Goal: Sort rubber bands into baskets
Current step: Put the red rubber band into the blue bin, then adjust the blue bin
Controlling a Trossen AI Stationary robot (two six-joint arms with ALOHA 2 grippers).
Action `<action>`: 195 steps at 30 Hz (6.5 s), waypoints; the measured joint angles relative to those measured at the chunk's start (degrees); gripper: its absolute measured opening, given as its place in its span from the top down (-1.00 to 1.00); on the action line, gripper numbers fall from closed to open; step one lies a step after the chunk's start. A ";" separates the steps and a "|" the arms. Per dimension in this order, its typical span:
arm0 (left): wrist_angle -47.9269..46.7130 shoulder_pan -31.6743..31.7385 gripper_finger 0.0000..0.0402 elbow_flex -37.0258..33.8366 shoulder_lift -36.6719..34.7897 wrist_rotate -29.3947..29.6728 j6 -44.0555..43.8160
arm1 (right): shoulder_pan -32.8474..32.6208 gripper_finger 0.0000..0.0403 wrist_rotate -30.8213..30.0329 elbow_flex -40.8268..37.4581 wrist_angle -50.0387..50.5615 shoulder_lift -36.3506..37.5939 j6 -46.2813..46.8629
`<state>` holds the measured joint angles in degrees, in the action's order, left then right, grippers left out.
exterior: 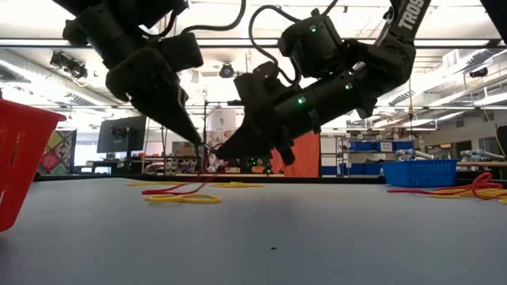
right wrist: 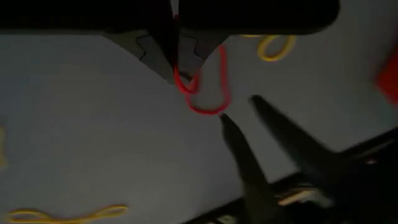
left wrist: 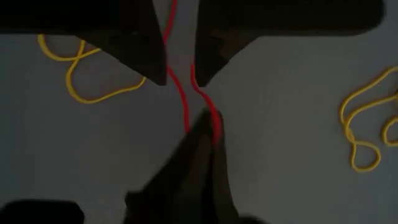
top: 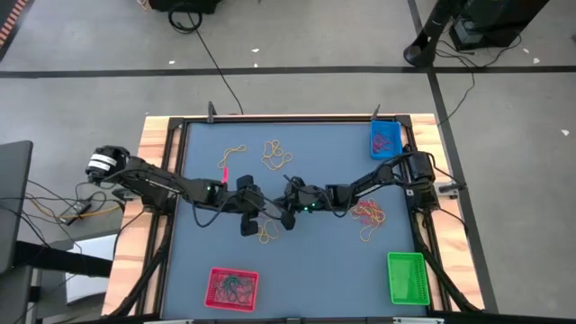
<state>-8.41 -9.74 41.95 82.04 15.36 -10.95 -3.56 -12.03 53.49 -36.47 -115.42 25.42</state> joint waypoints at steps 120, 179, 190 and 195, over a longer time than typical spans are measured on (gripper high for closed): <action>22.79 0.00 0.31 -10.49 0.02 1.97 6.56 | 34.83 0.28 2.08 -11.37 71.51 38.56 -1.05; 22.67 0.04 0.31 -10.49 0.04 1.99 6.46 | 40.40 0.61 -20.92 -11.41 87.43 40.15 12.71; 22.78 0.04 0.31 -10.49 0.04 2.01 6.66 | 36.44 0.63 -14.89 -11.41 85.98 40.06 12.61; 22.78 0.04 0.31 -10.49 0.04 2.01 6.63 | 35.46 0.63 -14.89 -11.39 84.78 40.31 8.95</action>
<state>14.37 -9.69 31.46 82.08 17.37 -4.32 31.90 -26.92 42.11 48.31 -75.10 34.37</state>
